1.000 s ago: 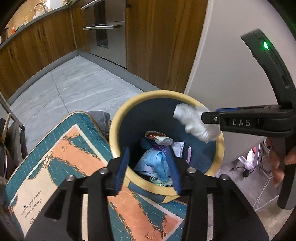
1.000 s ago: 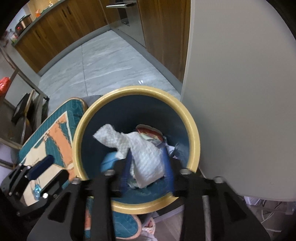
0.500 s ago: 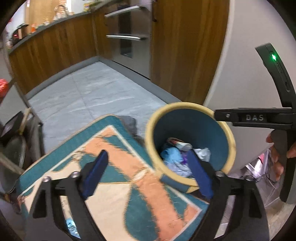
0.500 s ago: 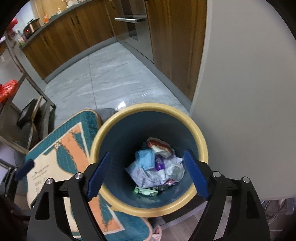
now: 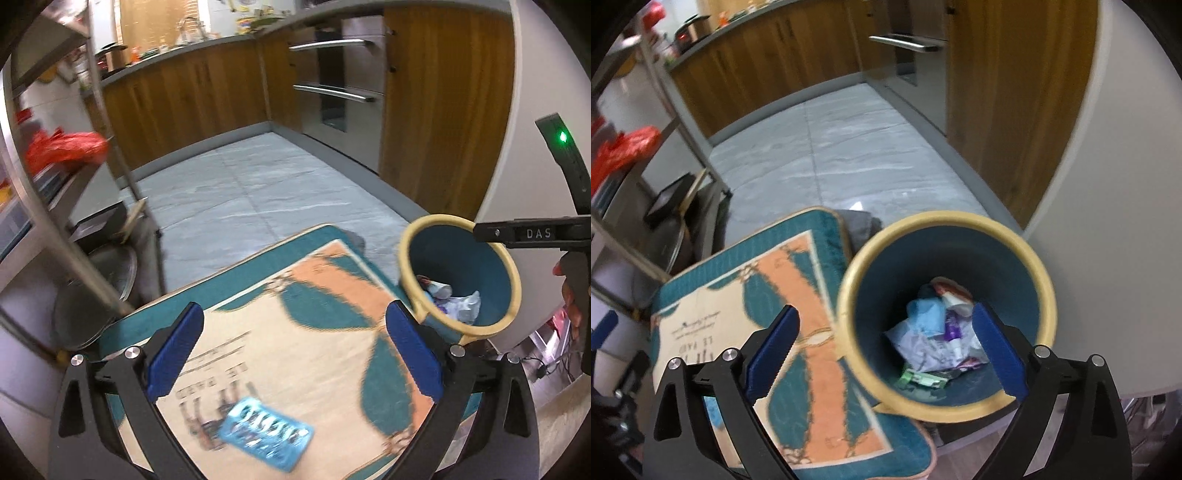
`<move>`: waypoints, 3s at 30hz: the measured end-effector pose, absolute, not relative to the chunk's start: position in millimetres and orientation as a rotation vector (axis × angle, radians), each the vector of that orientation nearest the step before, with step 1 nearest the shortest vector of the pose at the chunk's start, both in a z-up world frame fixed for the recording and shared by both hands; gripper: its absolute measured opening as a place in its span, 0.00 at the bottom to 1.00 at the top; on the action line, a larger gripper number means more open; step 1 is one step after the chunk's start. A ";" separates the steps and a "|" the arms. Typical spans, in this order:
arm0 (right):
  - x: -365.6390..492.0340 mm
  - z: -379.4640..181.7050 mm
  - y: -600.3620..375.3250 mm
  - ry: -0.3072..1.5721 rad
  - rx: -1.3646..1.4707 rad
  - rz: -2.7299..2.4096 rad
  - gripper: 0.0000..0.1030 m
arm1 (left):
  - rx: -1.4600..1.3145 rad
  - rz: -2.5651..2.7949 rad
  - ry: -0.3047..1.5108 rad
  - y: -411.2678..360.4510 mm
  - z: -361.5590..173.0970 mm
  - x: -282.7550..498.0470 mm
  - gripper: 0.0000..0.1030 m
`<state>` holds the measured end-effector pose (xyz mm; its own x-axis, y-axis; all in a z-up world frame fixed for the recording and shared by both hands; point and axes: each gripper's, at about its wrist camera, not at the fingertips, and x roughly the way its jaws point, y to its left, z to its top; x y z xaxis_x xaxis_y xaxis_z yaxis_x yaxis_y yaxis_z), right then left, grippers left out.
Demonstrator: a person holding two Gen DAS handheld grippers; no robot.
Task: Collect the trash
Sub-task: 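Lower the right tool onto the blue blister pack and grasp it, then carry the blister pack with the right tool over the teal bin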
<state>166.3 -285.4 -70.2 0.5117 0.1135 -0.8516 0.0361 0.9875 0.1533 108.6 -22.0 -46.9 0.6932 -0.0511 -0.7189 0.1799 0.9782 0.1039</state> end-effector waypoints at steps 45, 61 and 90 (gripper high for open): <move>107.8 -207.3 21.6 1.240 -0.347 0.575 0.77 | -0.044 0.149 0.922 169.2 -68.0 75.6 0.94; 118.0 -169.9 -15.7 1.153 -0.284 0.491 0.67 | -0.020 0.129 0.952 145.6 -73.8 87.1 0.94; 195.7 -116.1 -317.6 1.149 -0.135 -0.048 0.67 | 0.152 -0.149 0.911 -38.0 -71.3 138.1 0.94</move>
